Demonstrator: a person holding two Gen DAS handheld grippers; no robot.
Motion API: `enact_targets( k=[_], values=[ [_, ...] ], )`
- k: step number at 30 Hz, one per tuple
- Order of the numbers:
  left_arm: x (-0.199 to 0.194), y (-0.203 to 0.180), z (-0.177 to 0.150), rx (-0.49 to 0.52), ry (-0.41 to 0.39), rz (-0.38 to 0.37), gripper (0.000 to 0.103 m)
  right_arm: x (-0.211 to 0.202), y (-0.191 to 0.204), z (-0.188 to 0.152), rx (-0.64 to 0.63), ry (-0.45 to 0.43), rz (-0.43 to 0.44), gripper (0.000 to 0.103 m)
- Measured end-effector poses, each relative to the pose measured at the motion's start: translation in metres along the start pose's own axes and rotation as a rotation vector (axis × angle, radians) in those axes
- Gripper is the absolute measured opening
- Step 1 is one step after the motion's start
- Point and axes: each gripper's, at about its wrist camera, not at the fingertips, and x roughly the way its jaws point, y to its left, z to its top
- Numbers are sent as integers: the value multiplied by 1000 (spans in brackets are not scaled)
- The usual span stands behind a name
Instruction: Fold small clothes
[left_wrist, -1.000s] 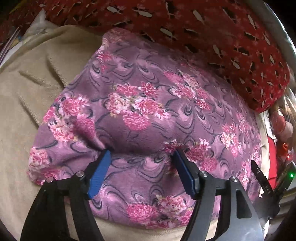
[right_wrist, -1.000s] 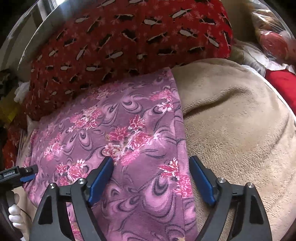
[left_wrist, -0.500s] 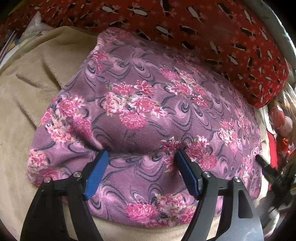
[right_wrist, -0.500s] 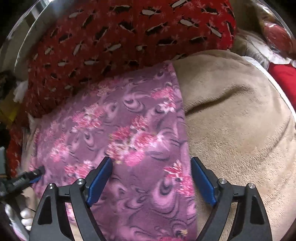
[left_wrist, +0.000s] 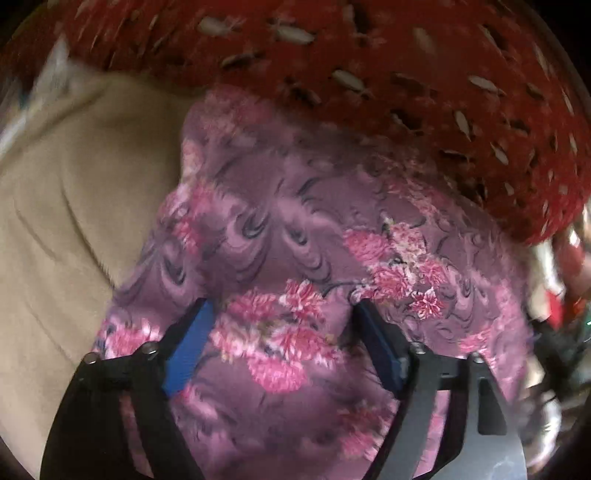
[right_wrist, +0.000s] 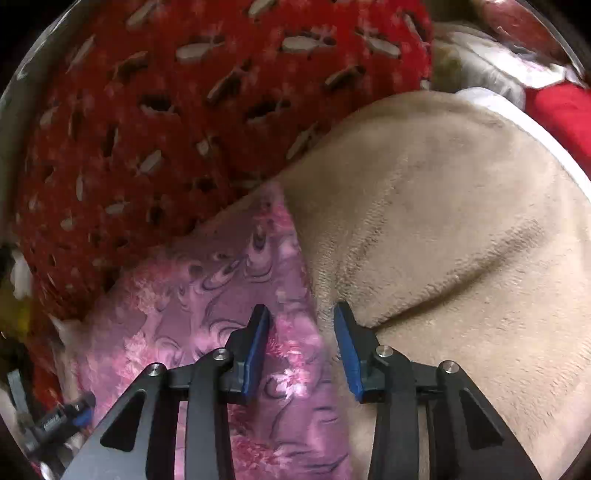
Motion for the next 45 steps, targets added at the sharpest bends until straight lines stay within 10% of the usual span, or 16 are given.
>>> enact_targets(
  k=[4,13,18,23,30,32,34,45],
  values=[
    [-16,0,2,49,18,-61,82,-26,15,-5,-76,-60,-30,40],
    [-49,112,16,-319,21,-248,82,-43,26,-41,-179,-36,-31,62],
    [-44,139,21,-381,50,-284,82,-62,61,-50,-250,-73,122,73],
    [-6,122,15,-327,178,-301,82,-32,79,-80,-438,-105,10,96],
    [-8,76,-5,-73,243,-284,82,-27,76,-83,-453,-104,7,99],
    [-13,65,-10,-2,249,-228,63,-28,75,-81,-451,-110,13,99],
    [-15,60,-14,23,267,-201,17,-26,76,-84,-448,-113,19,99],
    [-78,2,0,-18,130,-326,10,-38,63,-81,-398,-114,96,99]
  ],
)
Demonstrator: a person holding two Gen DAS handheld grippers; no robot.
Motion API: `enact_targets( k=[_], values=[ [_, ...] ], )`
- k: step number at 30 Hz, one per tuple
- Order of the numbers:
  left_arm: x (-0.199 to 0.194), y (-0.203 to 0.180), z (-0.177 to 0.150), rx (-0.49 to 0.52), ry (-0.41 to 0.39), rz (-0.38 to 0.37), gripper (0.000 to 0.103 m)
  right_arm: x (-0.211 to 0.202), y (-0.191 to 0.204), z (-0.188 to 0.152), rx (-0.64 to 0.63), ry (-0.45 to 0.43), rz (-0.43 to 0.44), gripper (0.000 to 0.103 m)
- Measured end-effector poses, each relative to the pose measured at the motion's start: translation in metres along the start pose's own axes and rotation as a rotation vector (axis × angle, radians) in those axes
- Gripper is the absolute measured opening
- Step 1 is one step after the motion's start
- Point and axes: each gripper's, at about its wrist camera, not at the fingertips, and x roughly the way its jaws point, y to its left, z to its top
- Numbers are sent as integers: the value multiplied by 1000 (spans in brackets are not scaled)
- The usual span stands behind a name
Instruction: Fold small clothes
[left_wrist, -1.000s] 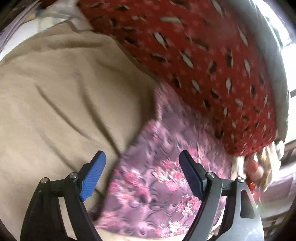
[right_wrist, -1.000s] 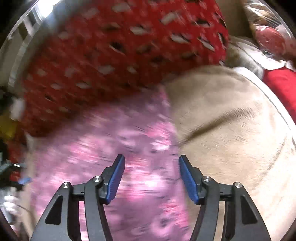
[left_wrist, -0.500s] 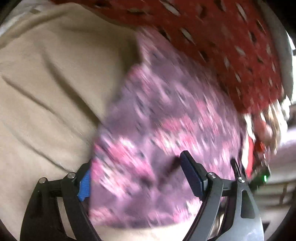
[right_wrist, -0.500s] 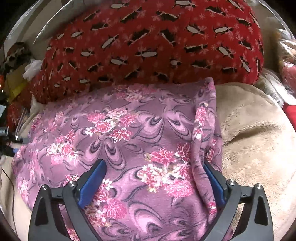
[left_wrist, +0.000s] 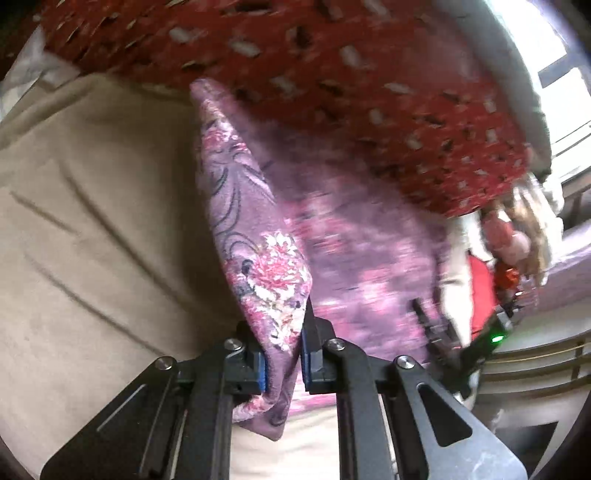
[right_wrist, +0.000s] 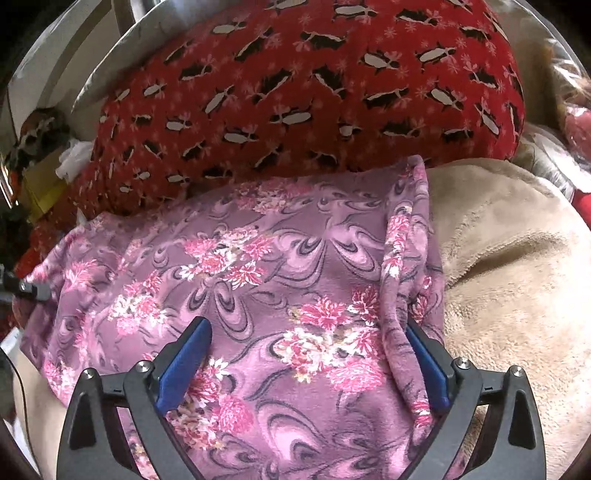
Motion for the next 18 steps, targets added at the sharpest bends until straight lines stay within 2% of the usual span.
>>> enact_targets(
  k=[4,7,11,14,15,18],
  values=[
    [4,-42,3,10,-6,-45,10,-14,-7,6,32,30,24,98],
    [17,-68,-1,23,8,-65,10,-38,-21,4,56,-7,7,98],
    [45,-98,-15,31,54,-100,10,-59,-53,-12,90,-16,-42,99],
    [74,-115,-30,32,108,-120,10,-53,-74,-26,166,27,-18,99],
    [86,-120,-37,37,132,-118,10,-57,-75,-27,169,-4,-6,99],
    [121,-126,-50,41,206,-55,10,-52,-68,-27,128,13,-42,101]
  ],
)
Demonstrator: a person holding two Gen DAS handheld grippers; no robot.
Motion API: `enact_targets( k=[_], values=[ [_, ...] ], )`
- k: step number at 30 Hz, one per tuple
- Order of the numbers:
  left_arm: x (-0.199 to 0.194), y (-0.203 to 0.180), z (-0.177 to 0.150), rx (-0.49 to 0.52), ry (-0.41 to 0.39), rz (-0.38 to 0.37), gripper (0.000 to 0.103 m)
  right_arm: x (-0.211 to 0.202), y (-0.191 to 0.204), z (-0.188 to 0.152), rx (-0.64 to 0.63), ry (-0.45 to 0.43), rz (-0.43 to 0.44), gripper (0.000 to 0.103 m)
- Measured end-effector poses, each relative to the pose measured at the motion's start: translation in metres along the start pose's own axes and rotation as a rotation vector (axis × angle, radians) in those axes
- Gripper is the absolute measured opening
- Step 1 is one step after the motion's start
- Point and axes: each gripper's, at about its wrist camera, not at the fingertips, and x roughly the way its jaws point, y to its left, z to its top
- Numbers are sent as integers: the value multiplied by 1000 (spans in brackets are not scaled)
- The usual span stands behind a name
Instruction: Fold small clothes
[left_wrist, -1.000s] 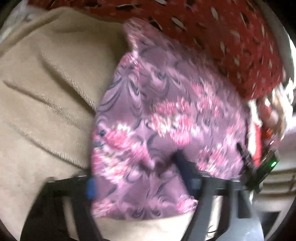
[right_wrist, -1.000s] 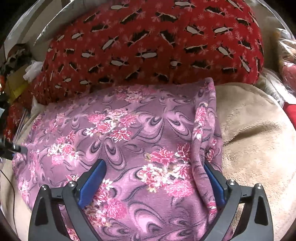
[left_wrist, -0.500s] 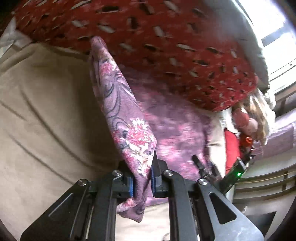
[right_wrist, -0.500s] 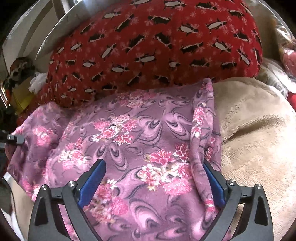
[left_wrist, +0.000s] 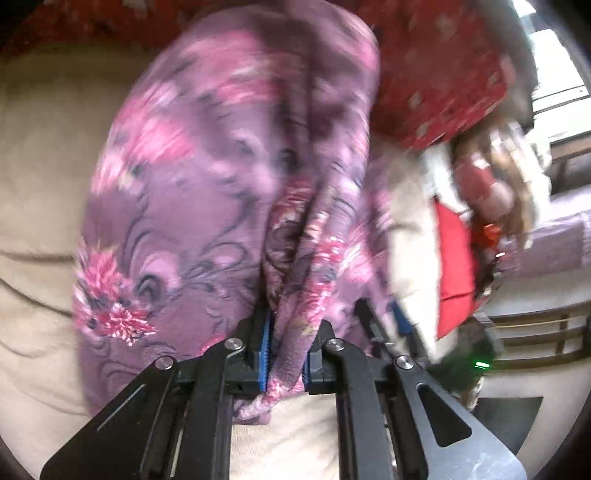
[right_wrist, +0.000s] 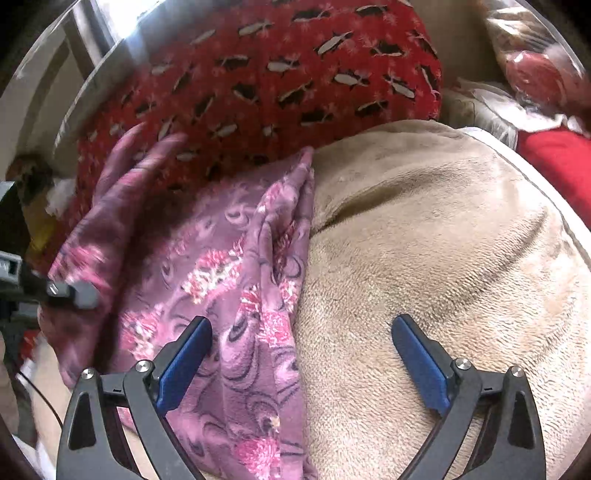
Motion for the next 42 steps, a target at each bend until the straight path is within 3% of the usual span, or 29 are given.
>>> enact_targets(
  k=[1,3,9,12,15,18,20,23,25,26,28,29,33,36,39,41,42],
  values=[
    [10,2,-1,-4,17,18,11,1,3,-1,-14,2,-10,102],
    [11,10,-2,-47,9,-15,11,2,5,-1,-26,7,-15,102],
    [-37,25,-5,-39,21,-158,19,-7,-12,11,82,22,44,97],
    [-74,50,-5,-63,-85,-222,44,-31,-16,27,177,-83,56,99],
    [-100,85,-1,-143,-179,-331,47,-37,-2,43,202,-93,167,99],
    [-98,108,4,-191,-208,-235,49,-18,25,51,179,1,250,99],
    [-83,121,4,-209,-167,-174,49,4,40,50,203,86,277,100],
    [-61,140,-2,-258,-120,-206,50,28,62,43,237,146,336,99],
    [-55,148,-7,-296,-115,-253,54,39,82,38,196,139,323,99],
    [-54,149,-8,-302,-118,-262,54,44,94,37,143,133,303,95],
    [-58,147,-9,-292,-117,-256,54,54,115,39,25,153,292,32],
    [-64,145,-9,-277,-119,-244,54,57,121,44,-12,184,293,11],
    [-79,117,-9,-186,-169,-223,54,20,119,65,-124,63,289,9],
    [-70,94,-5,-127,-166,-160,54,6,91,84,-119,19,217,9],
    [-39,74,-6,-79,-114,-87,57,24,55,91,-59,69,130,10],
    [-21,60,-9,-34,-96,5,59,45,37,82,-37,150,68,11],
    [-19,54,-11,-11,-103,36,60,48,30,77,-26,164,76,13]
  ],
)
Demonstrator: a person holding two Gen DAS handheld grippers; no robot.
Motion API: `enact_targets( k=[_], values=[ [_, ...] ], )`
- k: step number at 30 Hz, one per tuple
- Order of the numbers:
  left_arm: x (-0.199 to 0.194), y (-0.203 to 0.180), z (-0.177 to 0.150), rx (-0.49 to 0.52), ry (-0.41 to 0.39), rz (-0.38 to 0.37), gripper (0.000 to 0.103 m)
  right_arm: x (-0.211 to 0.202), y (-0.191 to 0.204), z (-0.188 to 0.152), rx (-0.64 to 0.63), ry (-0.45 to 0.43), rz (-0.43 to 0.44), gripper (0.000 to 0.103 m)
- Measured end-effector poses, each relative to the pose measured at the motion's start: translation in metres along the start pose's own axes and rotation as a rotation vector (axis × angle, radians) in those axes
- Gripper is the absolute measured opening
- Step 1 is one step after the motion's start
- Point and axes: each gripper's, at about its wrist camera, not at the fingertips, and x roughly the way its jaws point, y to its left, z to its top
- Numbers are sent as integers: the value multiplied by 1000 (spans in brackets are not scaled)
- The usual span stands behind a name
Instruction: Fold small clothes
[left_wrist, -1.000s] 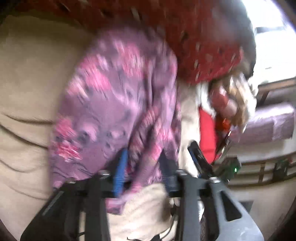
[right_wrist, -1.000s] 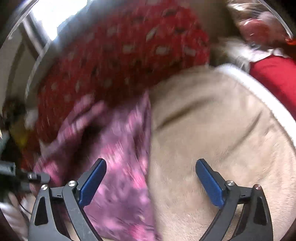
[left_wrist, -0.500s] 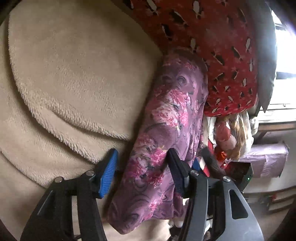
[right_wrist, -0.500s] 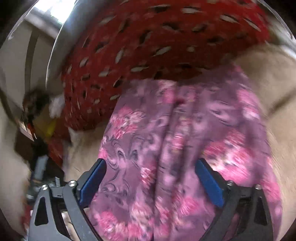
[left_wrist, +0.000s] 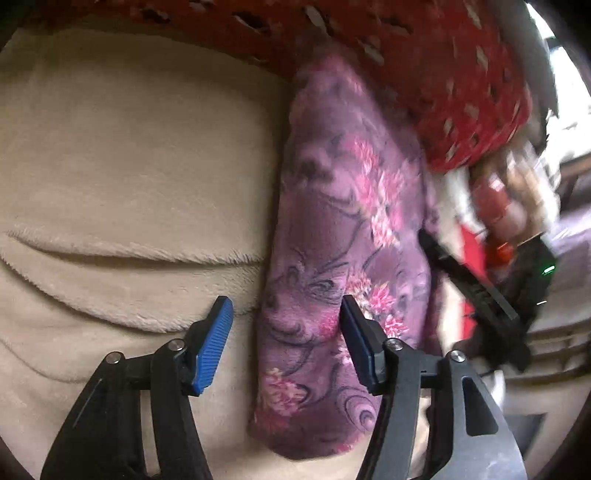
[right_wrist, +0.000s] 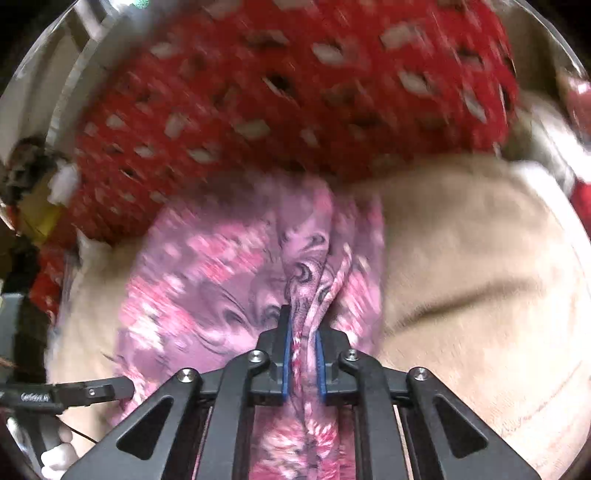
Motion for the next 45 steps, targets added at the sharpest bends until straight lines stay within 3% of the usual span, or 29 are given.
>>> enact_targets(
  k=[4,6,8,10,11,12,13,15,18,19,20,22,23,24,26,29,32,34,35,37,38,40,41,42,44,45],
  values=[
    [-13,-4,-9,50,-7,11,59,-23,-15,-8,137,-45,159,24],
    [-15,0,-14,44,-4,1,59,-33,-21,-22,184,-39,266,53],
    [-13,2,-21,30,7,2,59,-33,-18,-35,167,-1,264,58],
    [-13,0,-24,10,14,-7,59,-31,-10,-44,99,59,219,43],
    [-13,-1,-26,10,14,-6,59,-37,-5,-46,34,54,178,13],
    [-12,-5,-27,14,13,1,59,-44,-4,-46,15,38,199,12],
    [-9,-9,-30,20,12,13,61,-57,-9,-46,26,-19,237,11],
    [-3,-11,-32,24,20,27,64,-65,-20,-46,58,-67,235,11],
    [-2,-19,-32,48,23,50,64,-35,-38,-61,118,65,163,14],
    [-6,-19,-32,58,25,41,64,-35,-39,-62,135,61,168,14],
    [-11,-19,-31,63,18,28,64,-42,-39,-57,151,54,180,22],
    [-23,-18,-20,56,-21,1,64,-60,-40,-45,173,3,185,24],
    [-30,-16,-13,46,-41,-17,64,-71,-41,-36,185,-61,185,31],
    [-36,-13,-6,35,-50,-31,64,-80,-43,-25,203,-121,187,48],
    [-41,-13,14,12,-61,-37,64,-80,-45,-7,247,-174,200,65],
    [-34,-23,43,14,-61,3,64,-51,-45,26,298,-123,224,65],
    [-17,-35,64,22,-41,25,64,-15,-39,42,310,-55,144,64],
    [-1,-44,71,49,-51,79,64,-5,-32,51,286,-88,161,46],
    [10,-44,75,51,-48,113,64,-3,-26,53,226,-114,148,10],
    [34,-33,79,6,9,128,67,18,-30,51,173,-30,23,5],
    [36,-28,80,-26,11,110,68,31,-36,47,188,25,18,2],
    [25,-25,79,-47,-8,69,68,19,-40,50,215,-19,55,4],
    [19,-24,77,-47,-19,43,68,7,-38,51,208,-49,59,13],
    [10,-23,71,-54,-36,1,68,-6,-35,50,198,-86,67,14],
    [5,-20,62,-72,-52,-32,68,-24,-27,48,164,-149,156,17],
    [8,-19,58,-78,-52,-21,68,-26,-23,44,142,-150,199,29]
  ],
)
